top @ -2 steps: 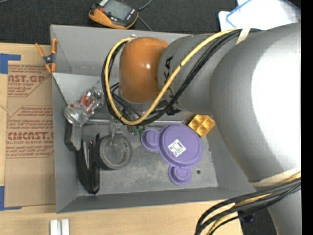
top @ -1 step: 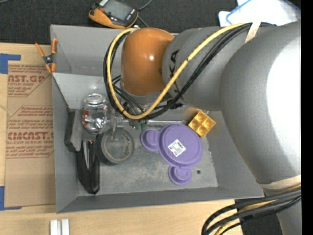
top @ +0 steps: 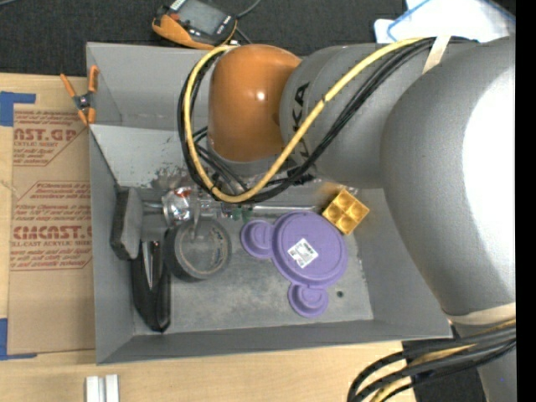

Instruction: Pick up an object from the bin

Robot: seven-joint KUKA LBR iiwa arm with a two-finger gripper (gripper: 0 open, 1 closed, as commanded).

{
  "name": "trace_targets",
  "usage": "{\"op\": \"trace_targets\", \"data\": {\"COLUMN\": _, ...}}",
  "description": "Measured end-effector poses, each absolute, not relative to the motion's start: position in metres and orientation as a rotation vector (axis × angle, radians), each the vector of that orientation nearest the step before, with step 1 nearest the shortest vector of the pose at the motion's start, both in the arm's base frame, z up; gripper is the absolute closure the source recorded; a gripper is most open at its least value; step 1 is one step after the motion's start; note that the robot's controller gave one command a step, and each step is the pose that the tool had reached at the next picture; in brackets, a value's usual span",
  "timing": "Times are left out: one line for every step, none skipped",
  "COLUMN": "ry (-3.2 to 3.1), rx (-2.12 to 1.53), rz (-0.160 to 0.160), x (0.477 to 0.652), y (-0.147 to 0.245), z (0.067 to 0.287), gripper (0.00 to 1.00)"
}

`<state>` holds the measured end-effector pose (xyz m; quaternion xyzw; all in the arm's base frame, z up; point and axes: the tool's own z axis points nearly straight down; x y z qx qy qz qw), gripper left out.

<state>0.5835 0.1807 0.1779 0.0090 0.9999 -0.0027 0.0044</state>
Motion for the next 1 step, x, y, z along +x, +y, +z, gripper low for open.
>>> {"op": "trace_targets", "data": {"ry": 3.133, "rx": 0.028, "rz": -0.009, "x": 0.5833, "y": 0.1806, "z": 0.1860, "gripper": 1.00}}
